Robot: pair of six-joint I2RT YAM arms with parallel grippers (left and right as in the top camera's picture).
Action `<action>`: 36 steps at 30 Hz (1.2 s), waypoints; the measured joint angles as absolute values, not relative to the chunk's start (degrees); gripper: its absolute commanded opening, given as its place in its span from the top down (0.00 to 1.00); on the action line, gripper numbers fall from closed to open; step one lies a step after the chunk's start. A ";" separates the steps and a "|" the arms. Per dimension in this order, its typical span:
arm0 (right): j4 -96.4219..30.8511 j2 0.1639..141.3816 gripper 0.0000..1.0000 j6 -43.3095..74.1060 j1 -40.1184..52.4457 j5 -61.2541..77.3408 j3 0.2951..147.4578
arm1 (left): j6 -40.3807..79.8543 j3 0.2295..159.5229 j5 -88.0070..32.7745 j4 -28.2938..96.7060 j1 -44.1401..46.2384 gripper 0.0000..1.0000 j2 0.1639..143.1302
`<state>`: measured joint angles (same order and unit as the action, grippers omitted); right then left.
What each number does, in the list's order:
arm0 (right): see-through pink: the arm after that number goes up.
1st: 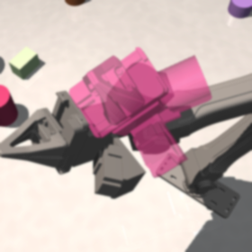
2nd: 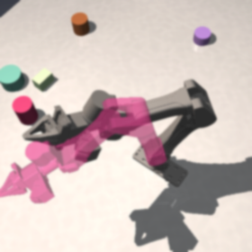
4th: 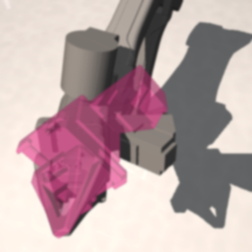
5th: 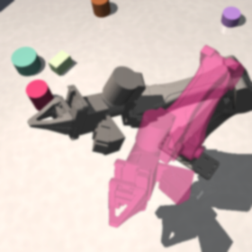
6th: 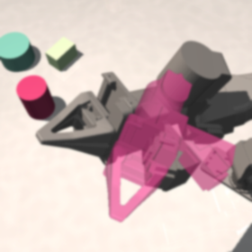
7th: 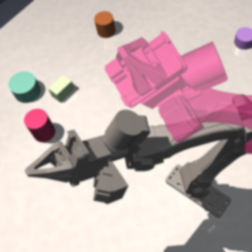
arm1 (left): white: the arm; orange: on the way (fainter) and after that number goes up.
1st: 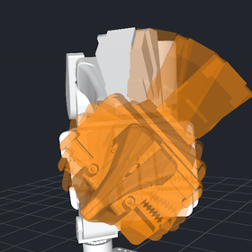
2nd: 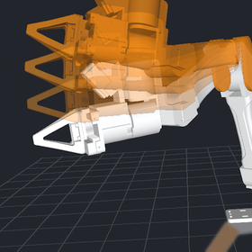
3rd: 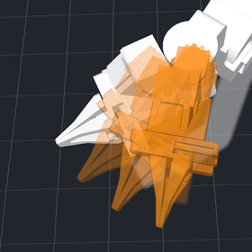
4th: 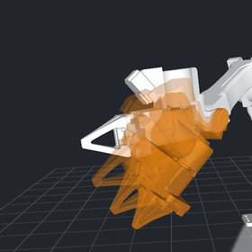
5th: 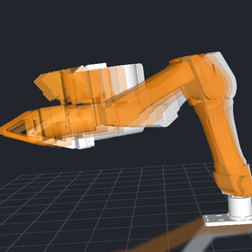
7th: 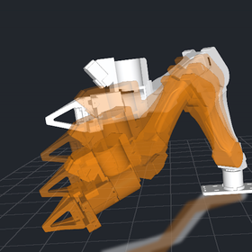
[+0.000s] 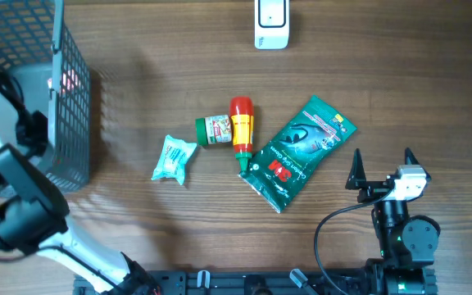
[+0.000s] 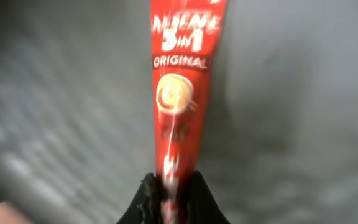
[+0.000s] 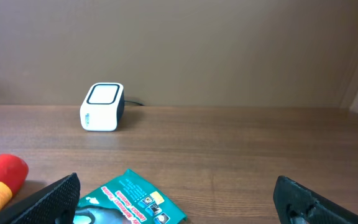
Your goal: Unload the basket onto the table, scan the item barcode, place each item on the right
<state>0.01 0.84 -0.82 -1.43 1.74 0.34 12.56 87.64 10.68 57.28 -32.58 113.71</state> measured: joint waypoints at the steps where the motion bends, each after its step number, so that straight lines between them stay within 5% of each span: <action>1: 0.01 0.84 0.00 -0.82 -1.43 1.74 0.34 | 12.75 88.20 10.63 57.21 -32.58 0.96 112.18; 11: 0.01 0.84 0.00 -0.84 -1.43 1.74 0.34 | 14.35 92.47 7.62 55.92 -32.58 0.93 87.77; 14: 0.01 0.84 0.00 -0.82 -1.43 1.74 0.34 | 15.79 92.47 7.38 56.58 -32.58 0.28 86.91; 16: 0.01 0.84 0.00 -0.82 -1.43 1.74 0.34 | 17.08 92.47 7.29 57.25 -32.58 0.00 87.48; 26: 0.01 0.84 0.00 -0.82 -1.43 1.74 0.34 | 24.99 90.98 8.67 60.23 -33.93 0.00 87.88; 36: -0.01 0.84 0.00 -0.82 -1.43 1.74 0.34 | 38.30 72.62 10.04 51.81 -38.63 0.00 88.18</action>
